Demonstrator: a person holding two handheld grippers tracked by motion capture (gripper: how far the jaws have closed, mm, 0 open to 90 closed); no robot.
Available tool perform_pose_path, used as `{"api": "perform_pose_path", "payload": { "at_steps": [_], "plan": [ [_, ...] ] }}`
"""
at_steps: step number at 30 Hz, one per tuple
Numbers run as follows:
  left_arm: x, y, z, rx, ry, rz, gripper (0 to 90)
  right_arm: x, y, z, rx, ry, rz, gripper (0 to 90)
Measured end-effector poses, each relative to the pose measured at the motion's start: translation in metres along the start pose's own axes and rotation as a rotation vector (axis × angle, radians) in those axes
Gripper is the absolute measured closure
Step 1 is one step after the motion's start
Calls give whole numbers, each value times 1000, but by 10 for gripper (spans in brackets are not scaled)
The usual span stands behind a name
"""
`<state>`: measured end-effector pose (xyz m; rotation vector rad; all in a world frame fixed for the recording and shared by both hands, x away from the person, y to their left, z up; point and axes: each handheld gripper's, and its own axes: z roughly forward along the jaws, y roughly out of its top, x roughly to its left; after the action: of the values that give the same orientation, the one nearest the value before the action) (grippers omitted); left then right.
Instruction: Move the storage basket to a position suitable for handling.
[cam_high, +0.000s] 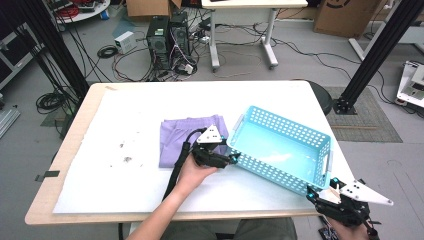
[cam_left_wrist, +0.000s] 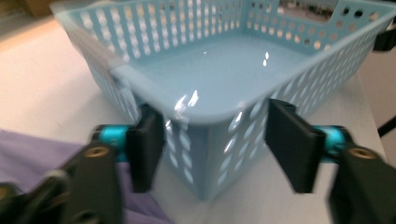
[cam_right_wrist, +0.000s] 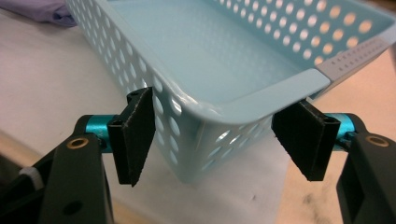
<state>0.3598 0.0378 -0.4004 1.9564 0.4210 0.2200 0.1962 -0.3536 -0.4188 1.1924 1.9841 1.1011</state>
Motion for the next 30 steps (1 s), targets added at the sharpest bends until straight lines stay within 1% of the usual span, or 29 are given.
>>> {"api": "perform_pose_path", "payload": {
  "at_steps": [2,4,5,7,8,9,10,12,13,15,17,19,20,21,22,23,26,27,28,29,30],
  "plan": [
    [4,1,-3,5,9,-6,406,1,5,3,-7,-4,-2,305],
    [7,1,-5,-9,18,-30,403,2,9,7,-17,-1,1,305],
    [9,1,-7,-4,21,-23,401,3,11,9,-21,-2,2,304],
    [10,1,-9,-9,26,-31,400,4,13,11,-20,0,5,303],
    [15,4,-14,-11,34,-27,401,6,17,15,-32,9,18,303],
    [16,5,-15,-13,38,-24,400,7,19,18,-31,10,20,304],
    [18,6,-17,-27,44,-20,400,7,20,19,-32,11,19,303],
    [22,7,-22,-50,53,-32,398,10,23,24,-38,12,21,303],
    [24,7,-24,-51,60,-34,397,11,25,26,-35,15,29,303],
    [28,7,-30,-51,74,-36,396,14,30,32,-36,22,30,299],
    [32,6,-38,-69,94,-50,396,16,36,39,-38,30,34,296],
    [34,6,-42,-72,101,-51,396,20,42,47,-44,38,33,291],
    [39,5,-50,-82,123,-56,396,21,47,53,-44,45,31,288],
    [41,4,-54,-86,133,-61,396,22,49,56,-44,51,30,287],
    [41,4,-54,-86,133,-61,395,22,49,56,-44,51,30,287],
    [47,2,-62,-91,151,-68,395,26,57,67,-44,66,28,284],
    [54,-2,-73,-104,181,-81,396,31,67,81,-44,83,27,278],
    [54,-2,-73,-104,181,-81,396,32,70,86,-43,87,29,276],
    [59,-5,-81,-114,203,-89,395,34,75,93,-41,96,33,274],
    [59,-5,-81,-114,203,-89,396,34,75,93,-41,96,33,274],
    [62,-6,-85,-122,216,-97,396,35,77,97,-42,100,29,273]
  ]
}}
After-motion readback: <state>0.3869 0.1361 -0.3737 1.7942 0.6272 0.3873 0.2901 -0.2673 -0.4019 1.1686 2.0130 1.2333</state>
